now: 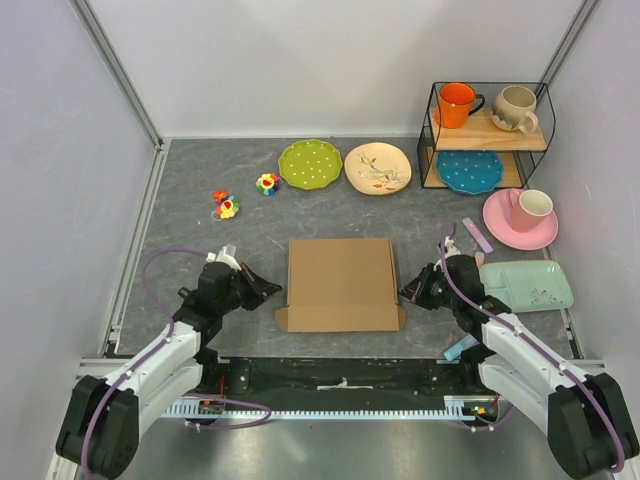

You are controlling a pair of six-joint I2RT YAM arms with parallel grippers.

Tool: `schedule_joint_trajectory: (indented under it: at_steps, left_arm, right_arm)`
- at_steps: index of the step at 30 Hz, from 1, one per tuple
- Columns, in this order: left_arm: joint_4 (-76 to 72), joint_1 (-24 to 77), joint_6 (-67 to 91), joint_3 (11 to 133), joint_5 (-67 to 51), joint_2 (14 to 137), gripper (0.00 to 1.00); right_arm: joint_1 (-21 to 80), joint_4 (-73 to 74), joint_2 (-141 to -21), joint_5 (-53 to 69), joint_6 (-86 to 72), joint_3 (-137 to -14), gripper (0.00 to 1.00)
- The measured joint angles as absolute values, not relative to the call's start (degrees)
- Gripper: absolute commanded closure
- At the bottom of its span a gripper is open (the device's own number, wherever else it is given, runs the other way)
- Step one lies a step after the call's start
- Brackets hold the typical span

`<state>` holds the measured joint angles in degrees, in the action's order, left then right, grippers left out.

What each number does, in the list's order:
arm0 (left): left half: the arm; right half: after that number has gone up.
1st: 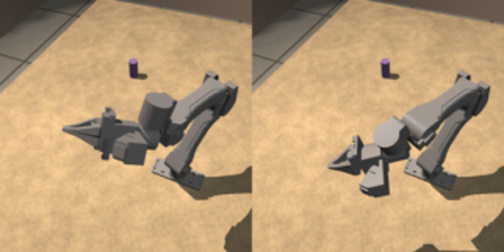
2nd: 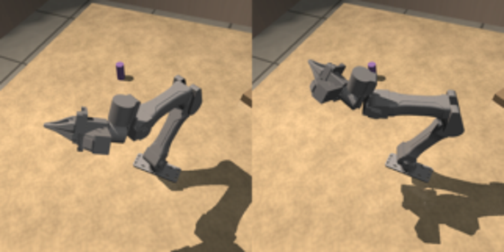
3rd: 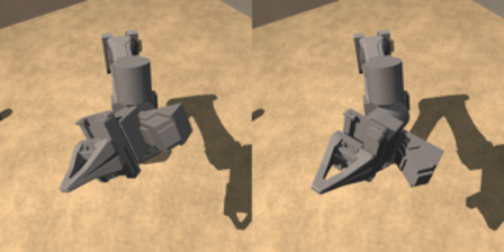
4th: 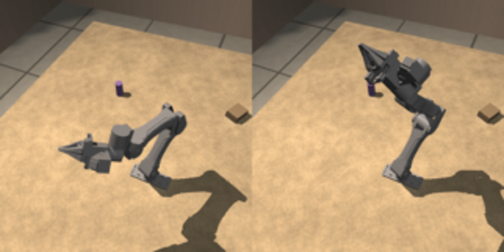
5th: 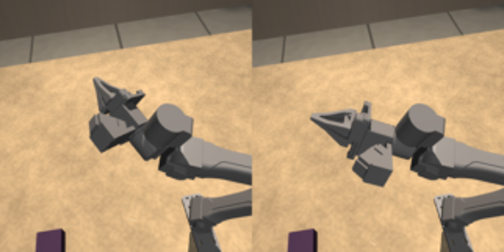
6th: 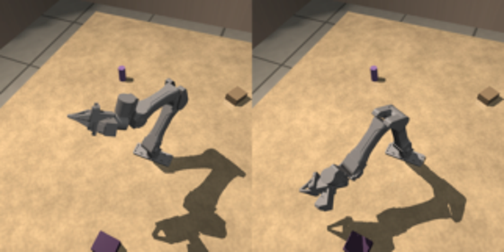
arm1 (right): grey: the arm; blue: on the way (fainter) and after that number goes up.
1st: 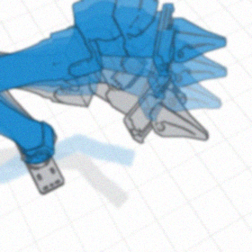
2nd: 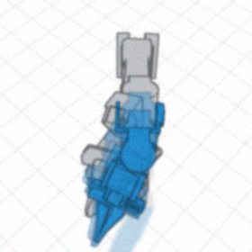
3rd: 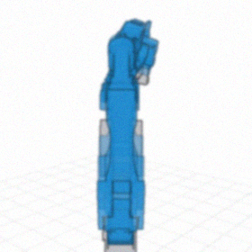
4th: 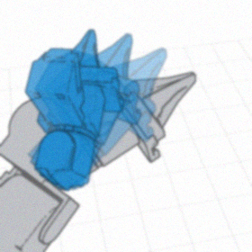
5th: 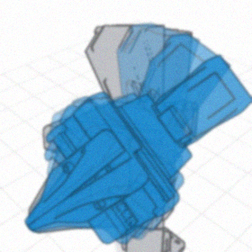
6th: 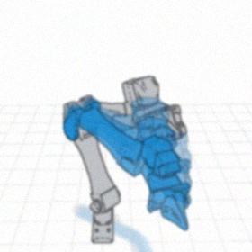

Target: Fold the paper box

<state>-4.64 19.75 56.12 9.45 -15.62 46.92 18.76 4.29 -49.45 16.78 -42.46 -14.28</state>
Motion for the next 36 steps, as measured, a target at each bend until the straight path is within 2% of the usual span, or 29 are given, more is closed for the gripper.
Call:
schedule_joint_trajectory:
  at_steps: [8,20,24,30,36]
  left_arm:
    - [-5.3,19.7,56.1,8.9,-18.3,47.6,0.98]
    - [-4.8,19.7,56.1,7.7,-21.4,41.8,0.98]
    - [-2.5,19.7,56.4,7.7,-24.6,38.2,0.98]
    - [4.3,19.6,56.8,12.0,-27.5,34.2,0.98]
    - [10.2,19.4,57.2,19.9,-29.1,34.3,0.98]
  right_arm:
    - [20.0,3.7,-48.4,17.9,-43.0,-13.6,1.0]
    - [20.4,3.7,-48.2,17.5,-43.3,-13.6,1.0]
    - [20.6,7.2,-44.9,17.2,-43.8,-14.1,1.0]
    - [20.6,17.5,-38.9,14.7,-44.2,-22.6,1.0]
    - [20.4,19.3,-37.9,12.4,-44.2,-34.1,1.0]
